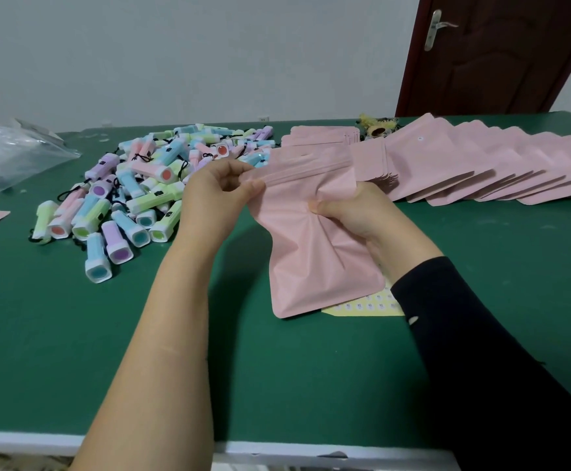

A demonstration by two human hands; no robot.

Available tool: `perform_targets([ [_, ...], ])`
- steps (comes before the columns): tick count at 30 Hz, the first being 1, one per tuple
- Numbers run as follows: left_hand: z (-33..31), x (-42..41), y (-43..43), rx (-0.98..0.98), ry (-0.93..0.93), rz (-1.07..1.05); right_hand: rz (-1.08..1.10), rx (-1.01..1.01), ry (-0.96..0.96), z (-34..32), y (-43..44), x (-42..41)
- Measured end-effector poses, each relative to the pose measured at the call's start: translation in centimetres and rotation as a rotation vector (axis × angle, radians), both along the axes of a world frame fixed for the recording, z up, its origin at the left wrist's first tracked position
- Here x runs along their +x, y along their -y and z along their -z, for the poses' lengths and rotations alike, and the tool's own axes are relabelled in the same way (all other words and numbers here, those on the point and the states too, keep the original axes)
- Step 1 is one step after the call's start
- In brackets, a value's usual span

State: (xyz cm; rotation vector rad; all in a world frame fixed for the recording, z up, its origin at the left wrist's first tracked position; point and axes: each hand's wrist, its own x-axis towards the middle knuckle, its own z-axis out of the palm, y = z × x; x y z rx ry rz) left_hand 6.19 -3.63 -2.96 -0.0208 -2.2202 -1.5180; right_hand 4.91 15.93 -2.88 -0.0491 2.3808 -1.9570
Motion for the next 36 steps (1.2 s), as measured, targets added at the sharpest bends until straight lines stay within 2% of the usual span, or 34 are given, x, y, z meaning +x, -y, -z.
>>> perform_targets([
  [8,0.3,-0.1,0.1,-0.164,0.053,0.002,-0.027,0.158,0.012,0.2,-0.1,-0.4],
  [19,0.1,0.4,-1.1,-0.265,0.136,0.065,-0.094,0.222,0.008,0.4,0.3,0.0],
  [24,0.0,0.4,-1.8,-0.343,0.102,0.08,-0.138,0.28,0.004,0.6,0.5,-0.1],
  [32,0.3,0.3,-2.2,-0.311,0.129,0.099,-0.167,0.311,-0.017,0.7,0.6,-0.1],
  [36,0.2,0.3,-3.1,-0.325,0.05,0.102,-0.224,0.363,-0.026,0.8,1.0,0.1],
])
